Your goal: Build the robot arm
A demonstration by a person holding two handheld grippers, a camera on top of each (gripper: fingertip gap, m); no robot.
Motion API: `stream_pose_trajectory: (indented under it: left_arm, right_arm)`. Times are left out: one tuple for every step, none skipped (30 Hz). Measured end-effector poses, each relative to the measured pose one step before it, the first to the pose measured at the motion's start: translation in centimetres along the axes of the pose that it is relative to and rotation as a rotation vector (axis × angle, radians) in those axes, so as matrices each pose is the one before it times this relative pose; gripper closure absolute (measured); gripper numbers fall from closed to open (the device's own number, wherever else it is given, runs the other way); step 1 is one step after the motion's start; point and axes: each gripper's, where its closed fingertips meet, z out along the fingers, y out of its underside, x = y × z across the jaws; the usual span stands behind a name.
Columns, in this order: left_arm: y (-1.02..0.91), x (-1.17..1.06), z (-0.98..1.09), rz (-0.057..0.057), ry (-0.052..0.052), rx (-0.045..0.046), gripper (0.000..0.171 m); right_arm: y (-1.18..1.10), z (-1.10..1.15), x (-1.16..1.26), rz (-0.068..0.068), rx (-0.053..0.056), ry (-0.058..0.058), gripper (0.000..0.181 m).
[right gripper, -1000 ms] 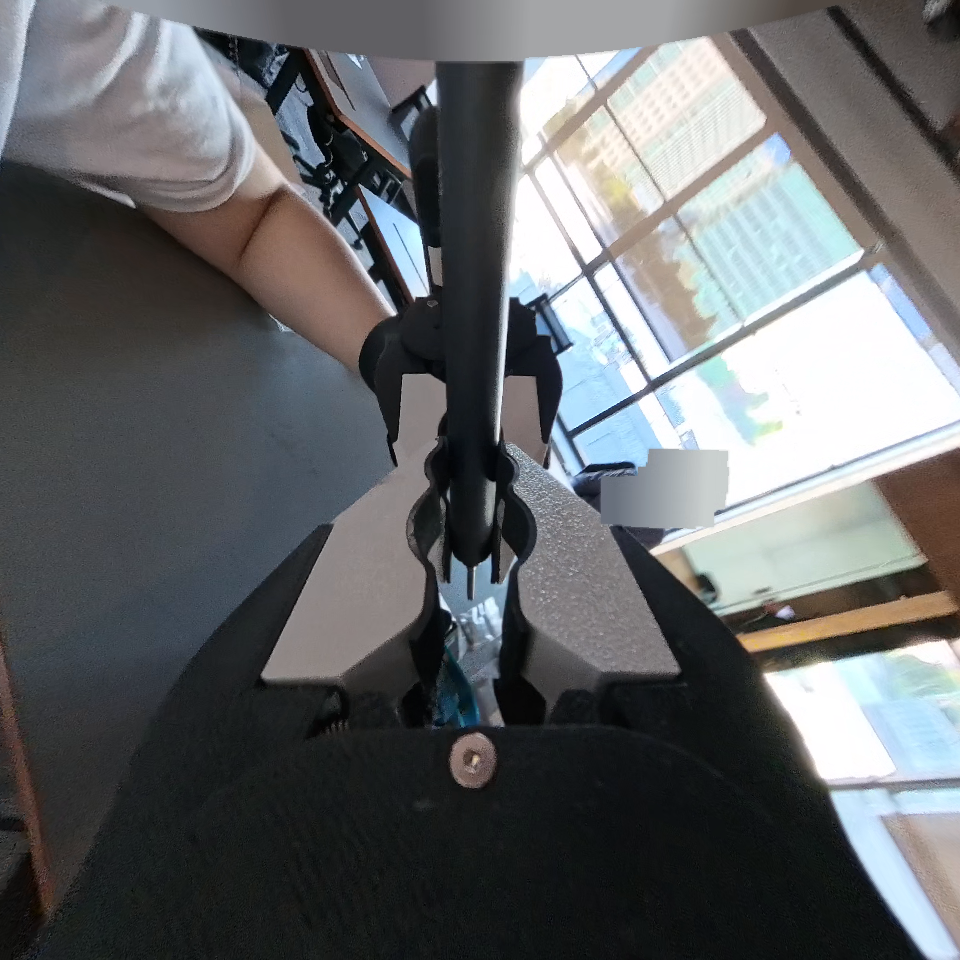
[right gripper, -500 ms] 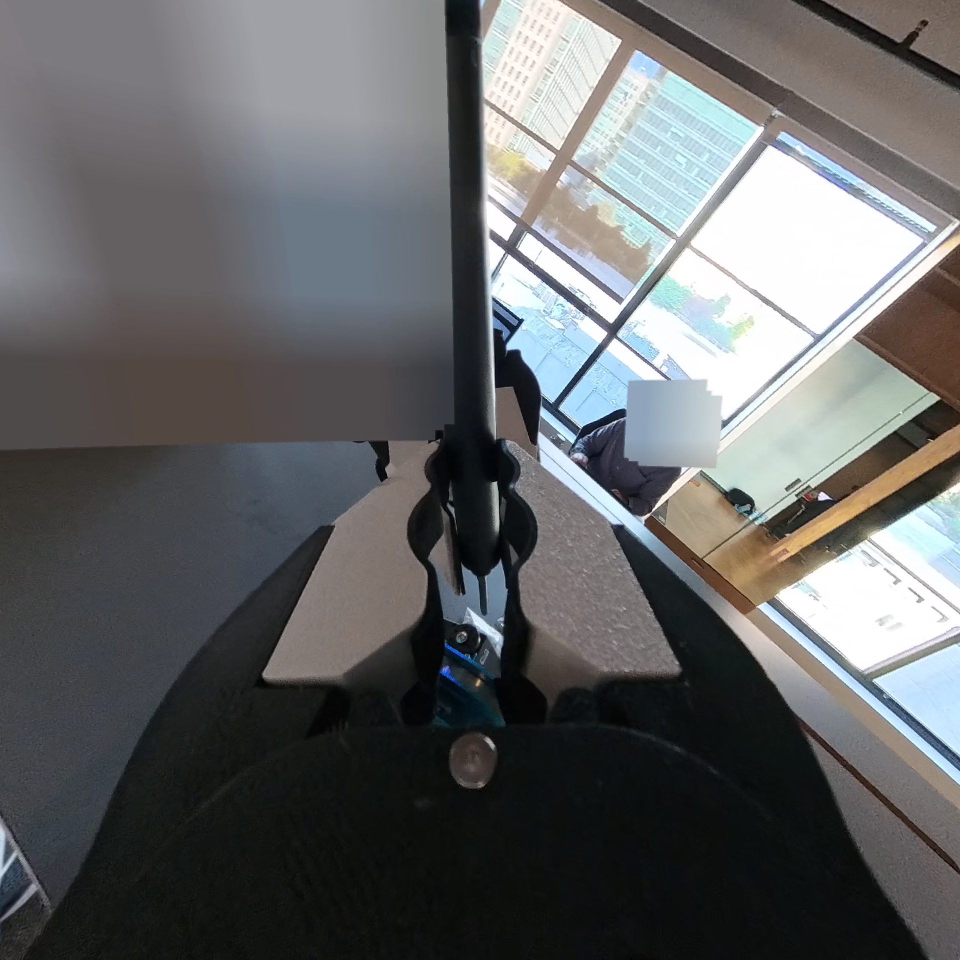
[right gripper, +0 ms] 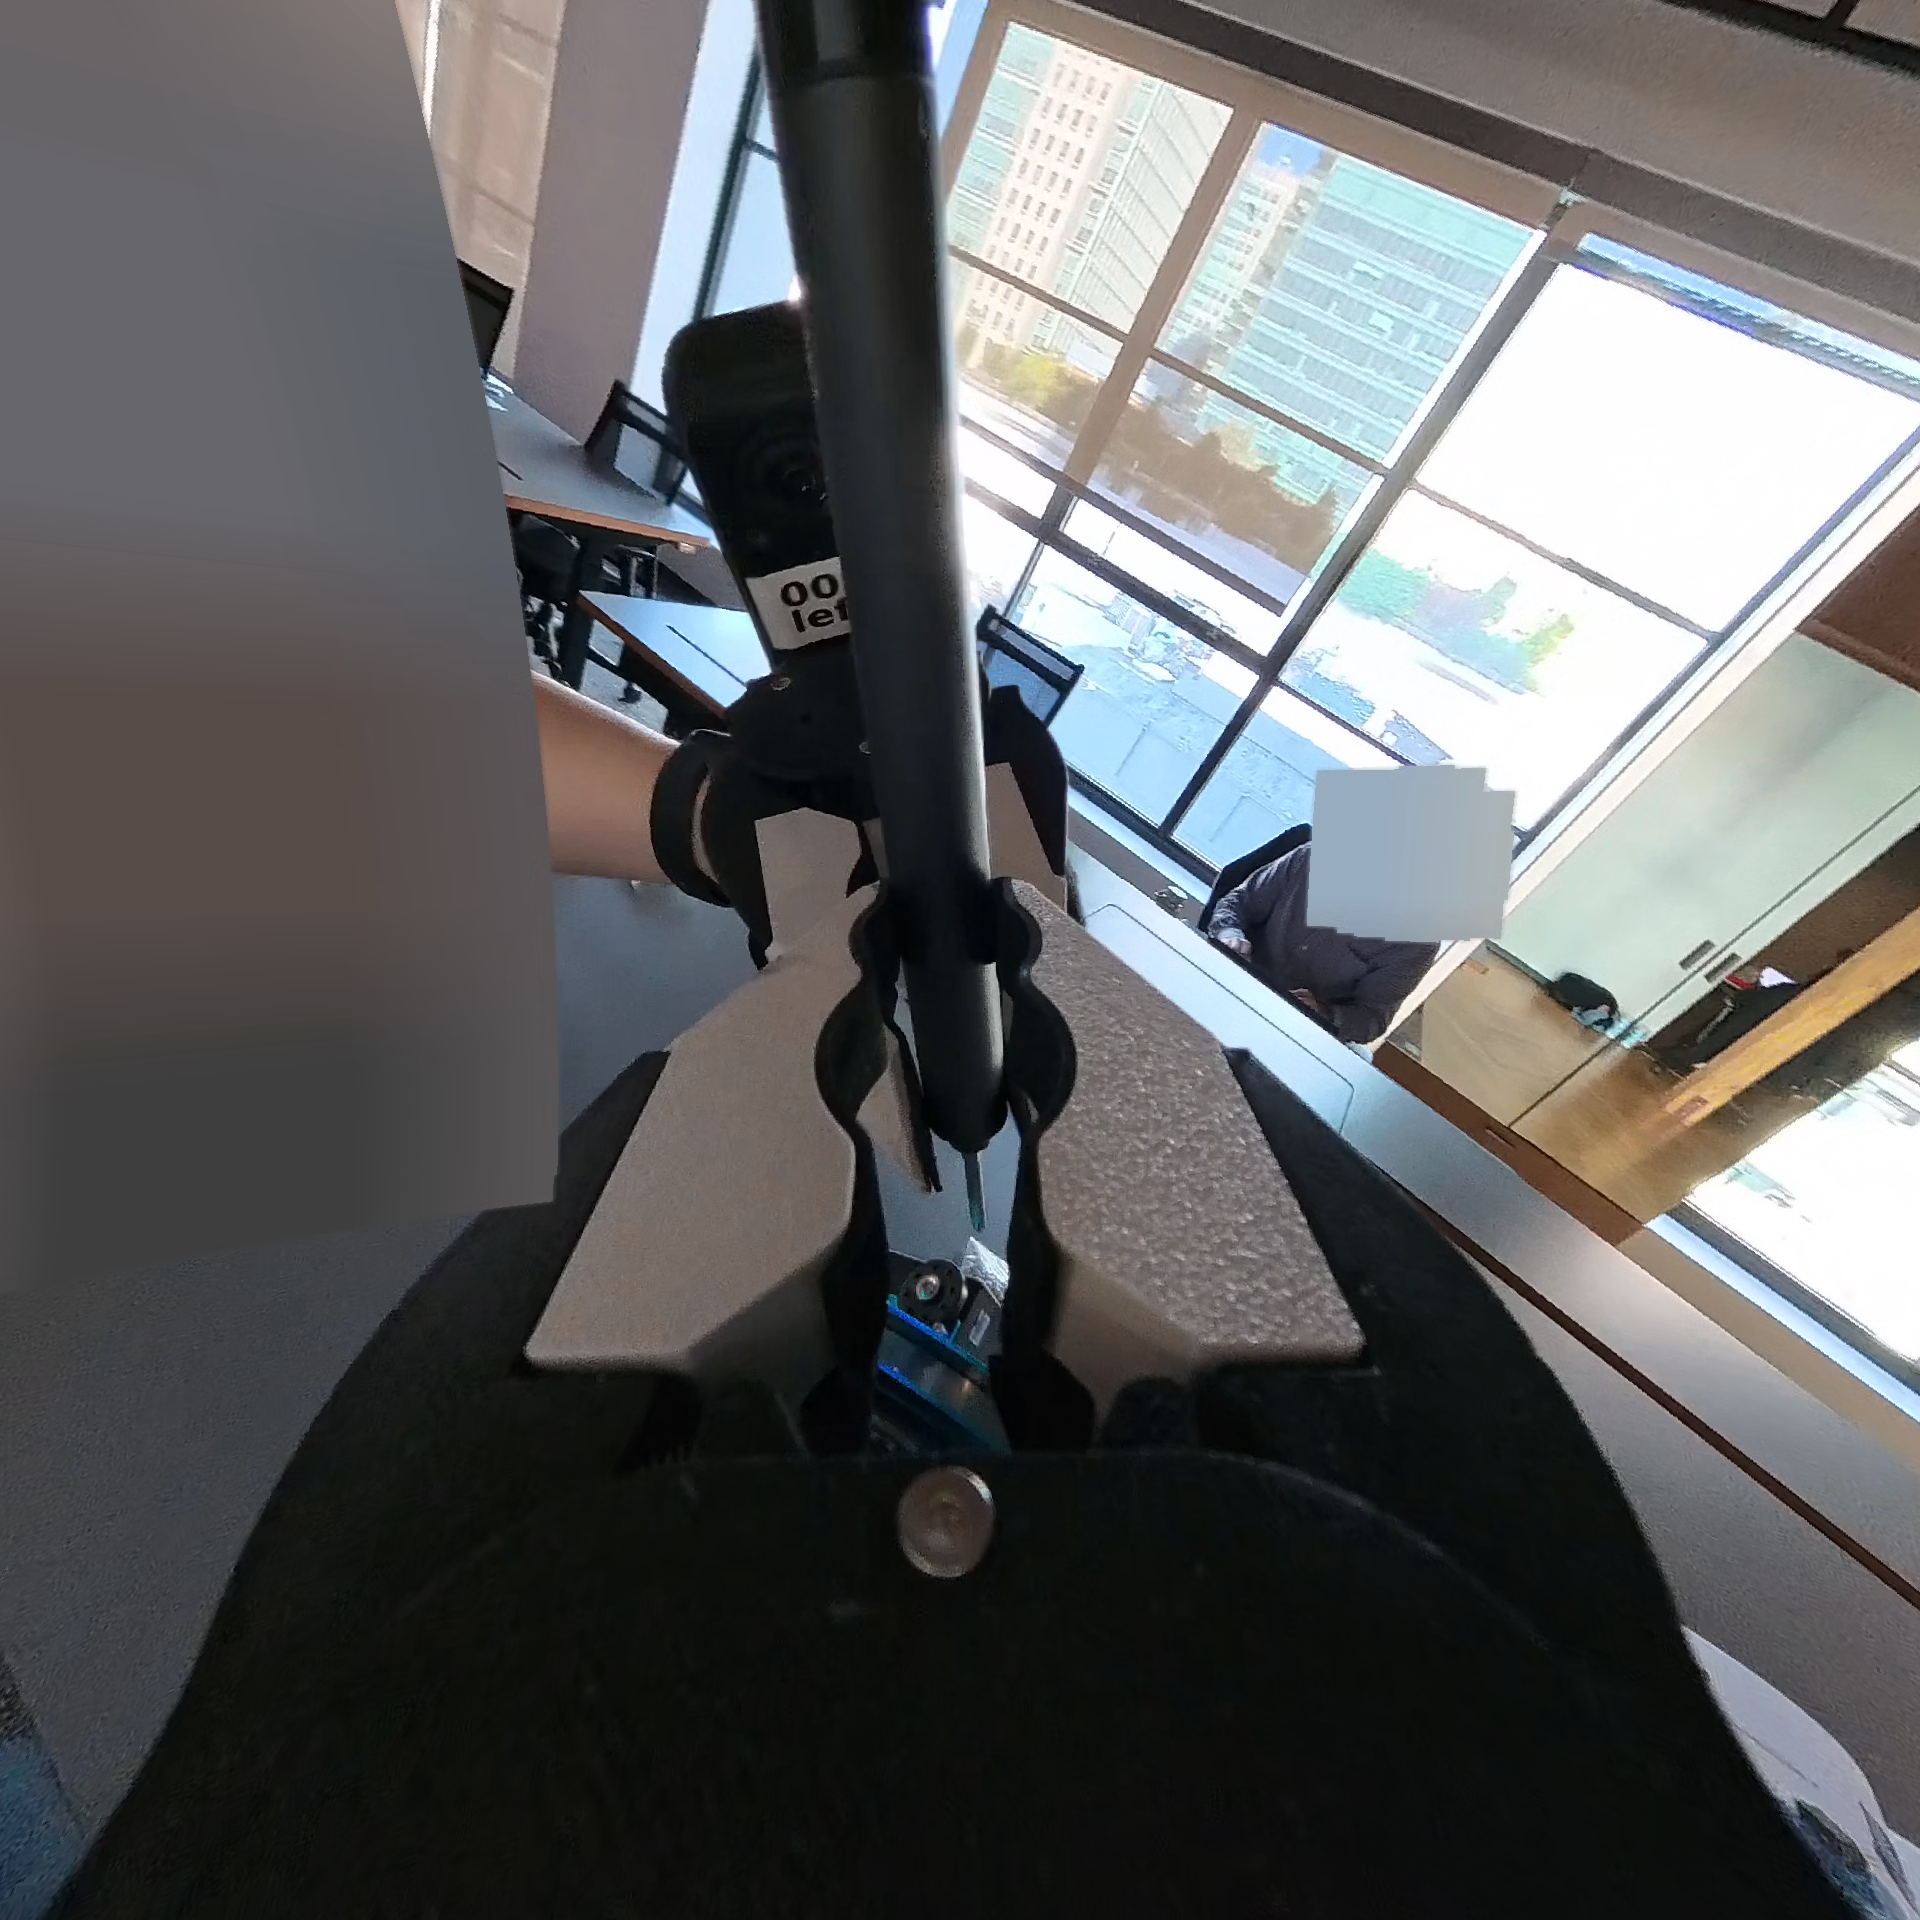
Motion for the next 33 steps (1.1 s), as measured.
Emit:
stream_pose_trajectory:
  left_arm:
    - [0.162, -0.027, 0.124, -0.0008, -0.0077, 0.00077, 0.156]
    - [0.193, 0.019, 0.16, -0.0117, -0.0028, -0.00043, 0.156]
    - [0.26, -0.035, 0.127, -0.0103, -0.0038, -0.00555, 0.156]
    - [0.248, -0.037, 0.074, -0.0013, -0.0026, -0.00747, 0.156]
    - [0.155, -0.005, 0.023, -0.0052, 0.0038, -0.0045, 0.155]
    - [0.046, -0.053, -0.061, -0.0116, 0.0027, -0.00509, 0.155]
    - [-0.093, -0.062, -0.108, -0.0055, -0.0008, -0.00158, 0.155]
    - [-0.15, -0.015, -0.086, 0.0037, -0.0008, 0.00251, 0.155]
    - [-0.103, 0.011, -0.064, 0.0062, -0.0019, 0.00101, 0.155]
    - [-0.027, 0.111, -0.006, 0.0046, 0.004, -0.00244, 0.155]
    - [0.058, 0.204, 0.035, 0.0031, 0.0105, -0.0086, 0.154]
    - [0.071, 0.172, 0.018, 0.0005, 0.0076, -0.01397, 0.154]
    - [-0.011, 0.087, 0.054, 0.0026, -0.0003, -0.00941, 0.153]
    - [-0.079, 0.122, 0.072, 0.0043, 0.0001, -0.00057, 0.153]
    - [-0.118, 0.127, 0.049, -0.0038, 0.0003, 0.00412, 0.153]
    - [-0.033, 0.099, 0.036, -0.0102, 0.0038, 0.00334, 0.153]
    - [0.143, 0.009, 0.032, -0.013, 0.0048, -0.00411, 0.153]
    - [0.269, -0.144, 0.03, -0.013, 0.0005, -0.00558, 0.154]
    - [0.227, -0.119, 0.015, -0.0118, 0.0005, -0.00098, 0.154]
    - [0.177, -0.113, -0.012, -0.0061, -0.0035, -0.0048, 0.155]
    - [0.165, -0.224, -0.058, 0.0089, -0.0154, -0.0113, 0.155]
    - [0.079, -0.178, -0.102, 0.018, -0.0158, -0.01053, 0.156]
    - [0.036, -0.024, -0.113, 0.0143, -0.0042, -0.00815, 0.156]
    - [-0.024, -0.095, -0.142, 0.002, -0.0029, 0.00128, 0.156]
    - [-0.198, -0.19, -0.189, -0.0044, -0.0048, 0.01798, 0.156]
    - [-0.315, -0.212, -0.183, -0.0094, -0.0052, 0.02443, 0.156]
    - [-0.294, -0.312, -0.163, -0.0117, -0.0117, 0.01993, 0.156]
    - [-0.274, -0.372, -0.19, -0.0047, -0.0178, 0.01701, 0.156]
    - [-0.31, -0.277, -0.198, -0.0025, -0.013, 0.01978, 0.156]
    - [-0.22, -0.249, -0.171, -0.0074, -0.012, 0.01303, 0.156]
    - [-0.09, -0.252, -0.112, -0.0092, -0.0125, 0.00556, 0.156]
    - [-0.072, -0.183, -0.086, -0.0095, -0.0089, 0.00825, 0.156]
    - [-0.036, -0.136, -0.054, -0.0121, -0.0071, 0.011, 0.156]
  right_arm:
    - [0.16, -0.079, 0.035, 0.0, 0.0079, -0.0095, 0.166]
    - [0.188, -0.087, 0.089, 0.0005, 0.0096, -0.0047, 0.166]
    - [0.263, -0.038, 0.128, 0.0149, 0.0037, -0.0039, 0.166]
    - [0.256, -0.005, 0.112, 0.0186, 0.0004, -0.0062, 0.166]
    - [0.158, 0.005, 0.074, 0.0112, -0.0014, -0.0081, 0.166]
    - [0.052, 0.048, 0.083, 0.0099, 0.0006, -0.0048, 0.166]
    - [-0.139, 0.077, 0.078, 0.009, 0.0082, -0.0006, 0.166]
    - [-0.21, 0.055, 0.021, 0.0093, 0.0075, 0.0055, 0.166]
    - [-0.168, 0.06, 0.043, 0.0067, 0.0031, 0.0175, 0.166]
    - [-0.06, 0.076, 0.001, -0.0022, -0.0045, 0.022, 0.166]
    - [0.047, 0.066, -0.029, -0.0028, -0.0087, 0.0227, 0.166]
    - [0.114, 0.124, -0.008, 0.0102, -0.0058, 0.0212, 0.166]
    - [0.023, 0.144, -0.003, 0.0211, 0.0061, 0.0105, 0.166]
    - [-0.032, 0.111, -0.05, 0.0345, 0.0112, -0.0016, 0.166]
    - [-0.043, 0.098, -0.084, 0.0328, 0.0104, -0.0093, 0.166]
    - [0.005, 0.064, -0.087, 0.0127, 0.0051, -0.0141, 0.166]
    - [0.12, 0.026, 0.017, 0.001, -0.0039, -0.0096, 0.166]
    - [0.176, -0.001, 0.097, -0.0119, -0.0074, -0.0039, 0.166]
    - [0.127, -0.023, 0.091, -0.0257, -0.0043, -0.0053, 0.166]
    - [0.103, -0.016, 0.059, -0.0266, -0.0043, -0.0094, 0.167]
    - [0.048, -0.004, 0.023, -0.0193, -0.0022, -0.0137, 0.167]
    - [-0.056, -0.024, -0.075, -0.0188, 0.0025, -0.019, 0.166]
    - [-0.055, -0.074, -0.008, -0.0113, -0.0039, -0.0178, 0.166]
    - [-0.035, -0.053, 0.052, 0.0071, -0.0151, -0.0167, 0.166]
    - [-0.246, -0.036, 0.046, 0.006, -0.0066, -0.0147, 0.166]
    - [-0.359, -0.033, 0.085, -0.0034, -0.0019, -0.0075, 0.167]
    - [-0.381, -0.023, 0.209, -0.0058, -0.0002, 0.0019, 0.167]
    - [-0.373, 0.019, 0.257, -0.0012, 0.0035, 0.0043, 0.167]
    - [-0.409, 0.073, 0.147, 0.009, 0.0113, -0.004, 0.166]
    - [-0.336, 0.138, 0.158, 0.0168, 0.0137, -0.0081, 0.166]
    - [-0.184, 0.161, 0.272, 0.0168, 0.0105, -0.0054, 0.166]
    - [-0.149, 0.141, 0.28, 0.0184, 0.0132, -0.0075, 0.166]
    - [-0.081, 0.112, 0.147, 0.0226, 0.0128, -0.0176, 0.166]
